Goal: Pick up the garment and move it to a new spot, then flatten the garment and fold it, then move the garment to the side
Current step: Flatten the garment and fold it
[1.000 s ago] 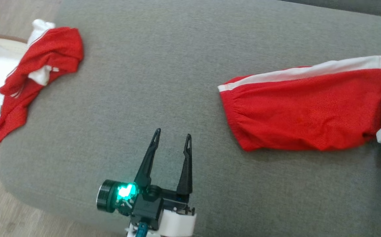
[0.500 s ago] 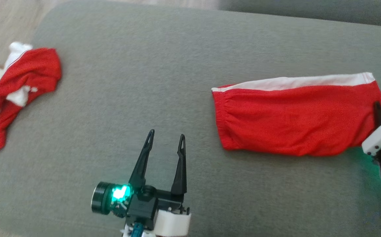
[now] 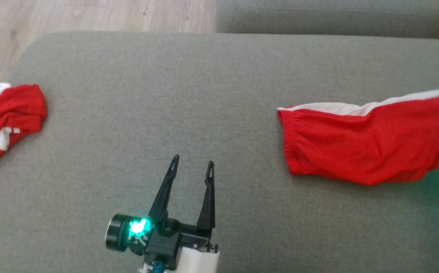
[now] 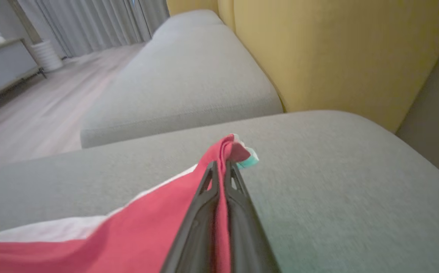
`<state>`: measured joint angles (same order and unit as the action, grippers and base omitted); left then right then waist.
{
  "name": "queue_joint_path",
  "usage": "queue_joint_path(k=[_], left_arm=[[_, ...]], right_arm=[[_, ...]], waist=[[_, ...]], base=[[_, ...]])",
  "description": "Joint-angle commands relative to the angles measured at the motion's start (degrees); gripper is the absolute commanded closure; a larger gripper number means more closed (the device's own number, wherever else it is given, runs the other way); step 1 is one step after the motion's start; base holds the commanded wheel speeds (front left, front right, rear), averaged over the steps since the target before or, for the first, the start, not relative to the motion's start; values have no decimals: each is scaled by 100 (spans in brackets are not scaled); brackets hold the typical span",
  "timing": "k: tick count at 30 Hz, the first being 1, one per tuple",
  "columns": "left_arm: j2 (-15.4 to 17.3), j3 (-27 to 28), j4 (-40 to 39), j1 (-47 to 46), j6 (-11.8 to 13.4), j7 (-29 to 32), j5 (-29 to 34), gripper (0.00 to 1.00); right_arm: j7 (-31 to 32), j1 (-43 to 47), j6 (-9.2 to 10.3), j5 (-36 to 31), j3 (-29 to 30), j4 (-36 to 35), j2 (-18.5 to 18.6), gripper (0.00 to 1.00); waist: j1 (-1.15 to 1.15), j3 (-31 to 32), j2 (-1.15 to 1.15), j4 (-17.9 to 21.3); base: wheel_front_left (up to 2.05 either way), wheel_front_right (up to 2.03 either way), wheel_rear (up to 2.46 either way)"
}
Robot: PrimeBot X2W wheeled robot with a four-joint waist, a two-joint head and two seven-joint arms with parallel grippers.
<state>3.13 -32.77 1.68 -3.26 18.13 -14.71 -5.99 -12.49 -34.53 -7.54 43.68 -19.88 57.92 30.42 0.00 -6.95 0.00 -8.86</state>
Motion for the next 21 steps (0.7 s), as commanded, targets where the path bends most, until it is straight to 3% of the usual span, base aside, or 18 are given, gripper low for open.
queue_joint_path(k=[1, 17, 18, 19, 20, 21], left_arm=[[-24, 229, -173, -59, -10, -29, 13, 0], [-25, 373, -153, 225, -212, -29, 119, 0], [-25, 380, -147, 226, -214, -29, 123, 0], [-25, 386, -140, 228, -216, -29, 124, 0], [-25, 394, -136, 229, -215, -29, 126, 0], [-25, 402, -135, 230, -215, -29, 127, 0]], right_arm=[[-99, -52, 5, -28, -93, -190, 59, 100], [152, 311, 5, -512, -677, -1656, -1480, 100], [193, 351, 5, -537, -697, -1709, -1591, 78], [240, 396, 5, -546, -706, -1768, -1692, 26], [255, 433, 5, -558, -697, -1842, -1770, 0], [271, 474, 5, -575, -684, -1921, -1825, 0]], waist=[[0, 57, 0, -19], [0, 456, 0, -403], [0, 452, 0, -424], [0, 449, 0, -441], [0, 446, 0, -452], [0, 447, 0, -460]], base=[[0, 0, 0], [0, 0, 0], [0, 0, 0], [0, 0, 0], [0, 0, 0], [0, 0, 0]])
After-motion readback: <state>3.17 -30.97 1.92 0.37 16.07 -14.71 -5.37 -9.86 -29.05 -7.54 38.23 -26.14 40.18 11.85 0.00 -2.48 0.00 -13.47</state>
